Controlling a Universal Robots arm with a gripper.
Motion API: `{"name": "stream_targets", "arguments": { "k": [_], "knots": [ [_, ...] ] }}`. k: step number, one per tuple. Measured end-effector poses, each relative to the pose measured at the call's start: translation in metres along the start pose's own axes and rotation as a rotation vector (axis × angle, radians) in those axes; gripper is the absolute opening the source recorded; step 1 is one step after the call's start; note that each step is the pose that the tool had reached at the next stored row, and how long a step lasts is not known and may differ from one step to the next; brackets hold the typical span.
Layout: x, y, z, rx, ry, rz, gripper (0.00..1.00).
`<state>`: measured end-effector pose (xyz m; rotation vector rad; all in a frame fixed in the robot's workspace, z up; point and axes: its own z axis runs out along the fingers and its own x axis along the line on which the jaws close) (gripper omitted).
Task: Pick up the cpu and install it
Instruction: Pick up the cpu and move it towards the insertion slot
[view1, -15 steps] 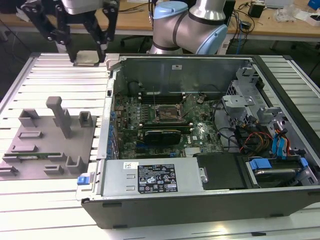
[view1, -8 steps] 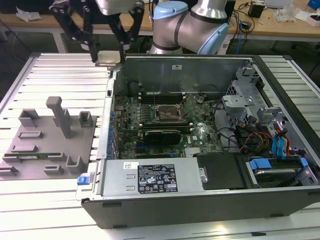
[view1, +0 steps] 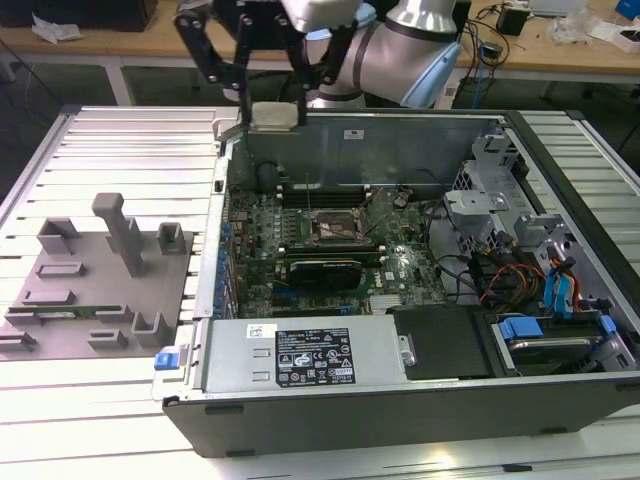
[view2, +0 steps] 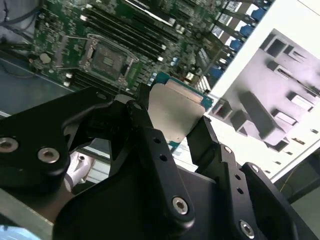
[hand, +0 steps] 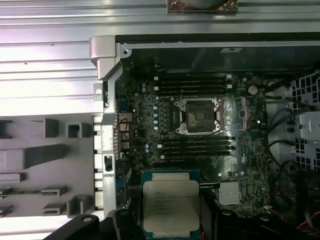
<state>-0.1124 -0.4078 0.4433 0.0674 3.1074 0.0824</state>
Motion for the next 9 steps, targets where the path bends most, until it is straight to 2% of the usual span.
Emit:
{"name": "stream_targets", "arguments": {
  "k": [3, 5, 7, 9],
  "knots": [
    [-0.0115, 0.0005, 0.0003, 0.0002, 0.0001, 0.0, 0.55],
    [-0.0236, 0.001, 0.0007, 0.0001, 0.0001, 0.0, 0.55],
    [-0.0293, 0.0012, 0.0009, 0.0001, 0.0001, 0.0, 0.55],
    [-0.0311, 0.0013, 0.001, 0.0001, 0.0001, 0.0, 0.55]
  ]
}}
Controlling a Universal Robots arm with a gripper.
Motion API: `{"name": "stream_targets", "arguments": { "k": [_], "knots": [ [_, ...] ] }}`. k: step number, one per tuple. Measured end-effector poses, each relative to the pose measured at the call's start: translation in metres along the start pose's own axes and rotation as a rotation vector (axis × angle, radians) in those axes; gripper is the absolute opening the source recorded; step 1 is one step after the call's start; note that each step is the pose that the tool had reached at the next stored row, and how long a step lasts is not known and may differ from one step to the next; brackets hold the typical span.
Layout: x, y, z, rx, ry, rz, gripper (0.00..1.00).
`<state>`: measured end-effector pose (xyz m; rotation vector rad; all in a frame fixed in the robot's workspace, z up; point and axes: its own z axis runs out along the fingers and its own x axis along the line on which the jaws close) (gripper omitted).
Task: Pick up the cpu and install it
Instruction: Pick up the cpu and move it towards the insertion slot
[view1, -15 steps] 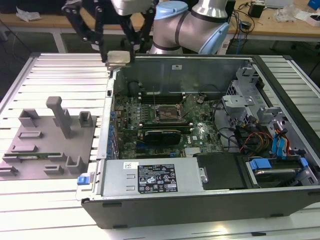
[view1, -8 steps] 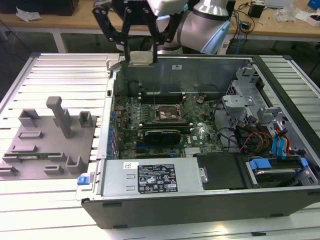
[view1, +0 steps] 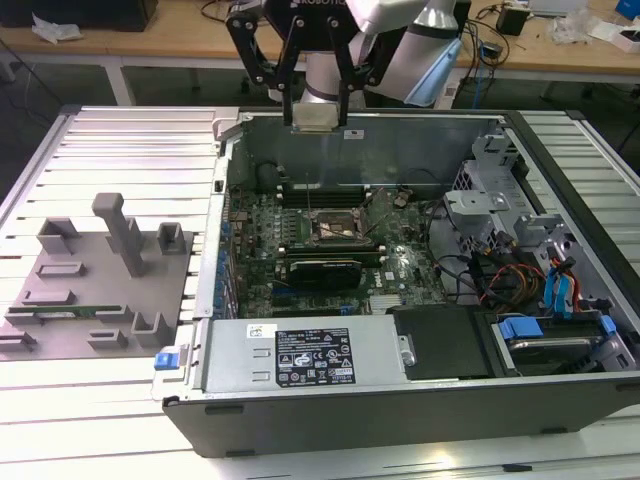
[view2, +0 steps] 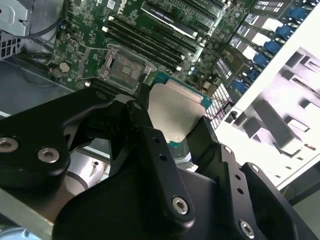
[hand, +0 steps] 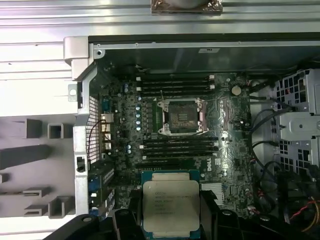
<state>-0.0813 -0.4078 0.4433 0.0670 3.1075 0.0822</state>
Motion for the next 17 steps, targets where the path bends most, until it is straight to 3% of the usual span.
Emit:
{"name": "stream_targets", "arguments": {
  "k": [5, 8, 11, 17],
  "knots": [
    [-0.0003, 0.0, 0.0012, -0.0005, -0.0001, 0.0, 0.55],
    [-0.0079, 0.0001, 0.0069, -0.0008, 0.0017, 0.0, 0.55],
    [-0.0233, 0.0001, 0.0187, -0.001, 0.0027, 0.0, 0.55],
    [-0.0324, -0.0003, 0.0335, -0.0008, 0.0028, 0.0, 0.55]
  ]
}}
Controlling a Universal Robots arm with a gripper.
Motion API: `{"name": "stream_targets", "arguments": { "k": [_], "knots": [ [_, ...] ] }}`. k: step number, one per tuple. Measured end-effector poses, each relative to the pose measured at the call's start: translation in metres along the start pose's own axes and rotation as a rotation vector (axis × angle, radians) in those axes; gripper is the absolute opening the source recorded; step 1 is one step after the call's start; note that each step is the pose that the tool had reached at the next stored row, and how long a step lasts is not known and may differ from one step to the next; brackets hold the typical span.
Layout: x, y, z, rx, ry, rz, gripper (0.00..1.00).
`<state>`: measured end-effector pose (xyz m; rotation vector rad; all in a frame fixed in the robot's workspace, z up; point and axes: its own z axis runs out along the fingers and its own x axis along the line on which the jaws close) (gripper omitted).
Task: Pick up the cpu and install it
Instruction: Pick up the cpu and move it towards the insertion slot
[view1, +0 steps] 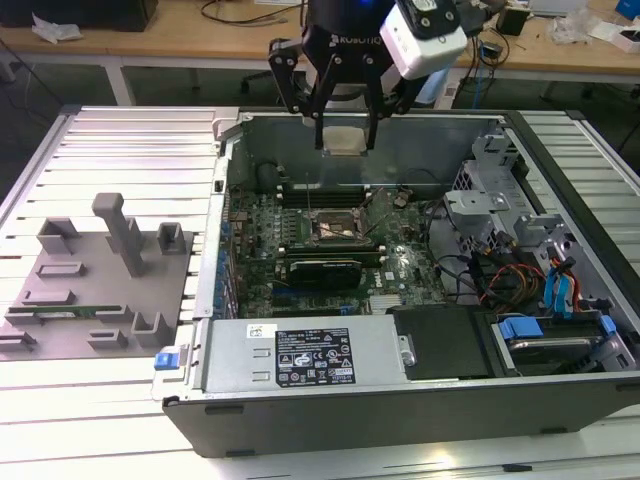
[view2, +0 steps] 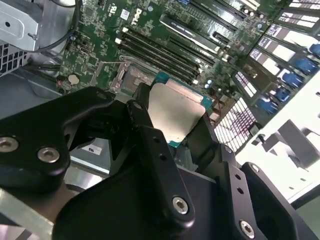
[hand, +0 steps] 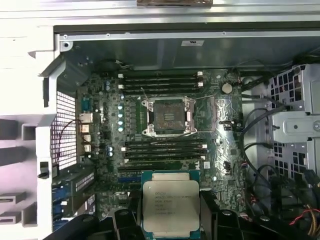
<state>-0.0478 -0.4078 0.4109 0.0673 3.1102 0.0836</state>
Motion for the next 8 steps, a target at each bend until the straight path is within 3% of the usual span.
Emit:
{"name": "stream_targets", "arguments": {
  "k": [8],
  "knots": [
    [-0.0038, -0.0008, 0.0175, 0.0001, 0.0, 0.0, 0.55]
  ]
}}
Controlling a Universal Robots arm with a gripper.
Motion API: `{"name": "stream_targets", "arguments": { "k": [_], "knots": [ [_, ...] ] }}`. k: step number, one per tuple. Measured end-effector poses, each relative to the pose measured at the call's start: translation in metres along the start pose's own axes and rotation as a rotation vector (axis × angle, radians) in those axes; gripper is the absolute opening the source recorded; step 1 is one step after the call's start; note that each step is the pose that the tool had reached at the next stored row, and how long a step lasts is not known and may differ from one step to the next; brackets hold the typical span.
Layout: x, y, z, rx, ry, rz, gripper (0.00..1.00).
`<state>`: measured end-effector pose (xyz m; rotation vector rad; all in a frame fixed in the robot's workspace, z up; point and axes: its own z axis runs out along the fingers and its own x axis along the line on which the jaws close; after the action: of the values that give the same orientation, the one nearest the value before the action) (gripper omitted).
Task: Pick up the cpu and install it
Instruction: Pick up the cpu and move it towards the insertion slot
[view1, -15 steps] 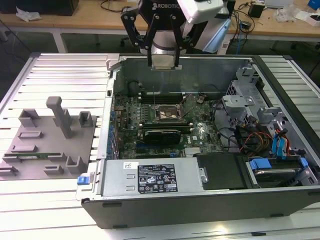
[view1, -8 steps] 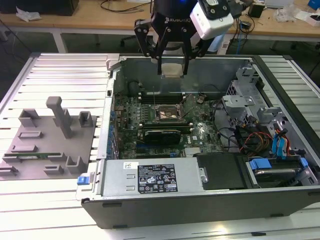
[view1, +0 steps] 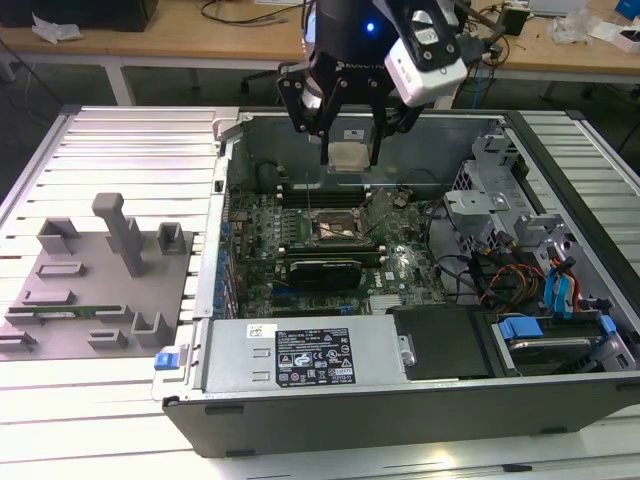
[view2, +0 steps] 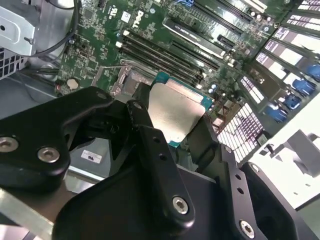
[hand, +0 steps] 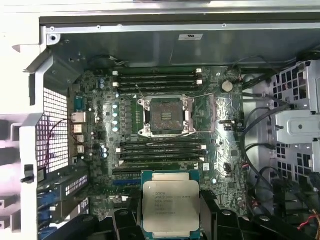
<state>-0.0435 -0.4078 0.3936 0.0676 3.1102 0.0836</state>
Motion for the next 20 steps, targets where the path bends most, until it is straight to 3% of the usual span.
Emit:
{"name": "stream_targets", "arguments": {
  "k": [12, 20],
  "knots": [
    [0.0003, -0.0009, 0.0268, 0.0002, 0.0, 0.0, 0.55],
    [0.001, 0.0145, 0.0441, -0.0015, 0.0001, 0.0, 0.55]
  ]
}}
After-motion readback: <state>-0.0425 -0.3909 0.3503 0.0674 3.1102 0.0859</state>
